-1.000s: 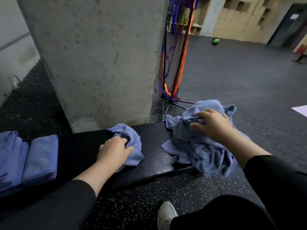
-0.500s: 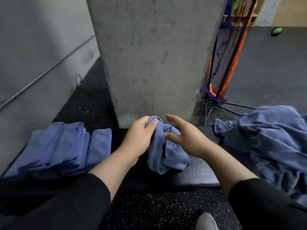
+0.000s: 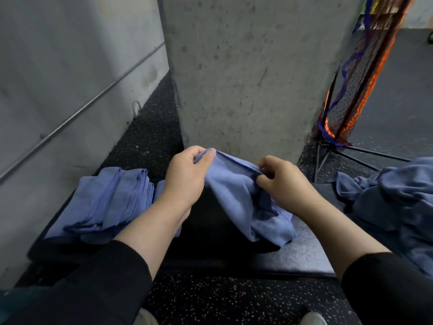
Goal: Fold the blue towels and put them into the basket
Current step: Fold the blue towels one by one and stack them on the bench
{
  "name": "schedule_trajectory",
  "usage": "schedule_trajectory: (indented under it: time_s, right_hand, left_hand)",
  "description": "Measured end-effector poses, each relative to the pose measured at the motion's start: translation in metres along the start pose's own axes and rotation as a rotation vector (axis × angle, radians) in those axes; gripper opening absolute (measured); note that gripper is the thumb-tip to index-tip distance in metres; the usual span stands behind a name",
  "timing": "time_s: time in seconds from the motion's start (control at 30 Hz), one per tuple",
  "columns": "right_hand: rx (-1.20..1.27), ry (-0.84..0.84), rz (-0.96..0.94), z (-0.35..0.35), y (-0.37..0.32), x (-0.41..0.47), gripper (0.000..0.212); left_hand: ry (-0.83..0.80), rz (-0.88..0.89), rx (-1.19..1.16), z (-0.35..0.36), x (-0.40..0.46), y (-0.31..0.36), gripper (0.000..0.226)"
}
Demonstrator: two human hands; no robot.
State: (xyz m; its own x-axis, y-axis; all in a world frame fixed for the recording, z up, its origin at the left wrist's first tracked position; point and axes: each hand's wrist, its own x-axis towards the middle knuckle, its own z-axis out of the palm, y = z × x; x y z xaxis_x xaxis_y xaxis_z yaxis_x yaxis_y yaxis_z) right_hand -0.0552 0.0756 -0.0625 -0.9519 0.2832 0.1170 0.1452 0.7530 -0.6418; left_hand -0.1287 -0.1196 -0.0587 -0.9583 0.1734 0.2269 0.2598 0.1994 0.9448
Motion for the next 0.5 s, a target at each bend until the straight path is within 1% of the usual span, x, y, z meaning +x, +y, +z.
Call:
schedule_trajectory:
  time_s: [0.17,0.27,0.33,0.4,0.47,0.5]
  right_hand:
    - [-0.121,0.126,0.099,-0.02,0.017,0.001,0.013]
    - [-0.099,0.156,0.172,-0.032,0.032,-0.001,0.011]
    - [0.068,0.171,0.22,-0.038,0.039,-0.004,0.014]
    - [0.399,0.165,0.24,-0.044,0.039,-0.009,0.022]
    - [0.776,0.143,0.247,-0.051,0.038,-0.015,0.018]
    - [0.898,0.109,0.241,-0.056,0.036,-0.019,0.015]
  left_hand:
    - [0.11,-0.007,-0.005,-0.009,0.012,-0.001,0.028]
    - [0.15,-0.047,-0.056,-0.014,0.016,-0.001,0.032]
    - [0.122,-0.078,-0.075,-0.018,0.017,-0.003,0.032]
    - [0.057,-0.089,-0.097,-0.019,0.014,-0.003,0.032]
    - [0.018,-0.105,-0.137,-0.017,0.011,0.001,0.031]
    - [-0.006,-0.12,-0.16,-0.017,0.009,0.004,0.03]
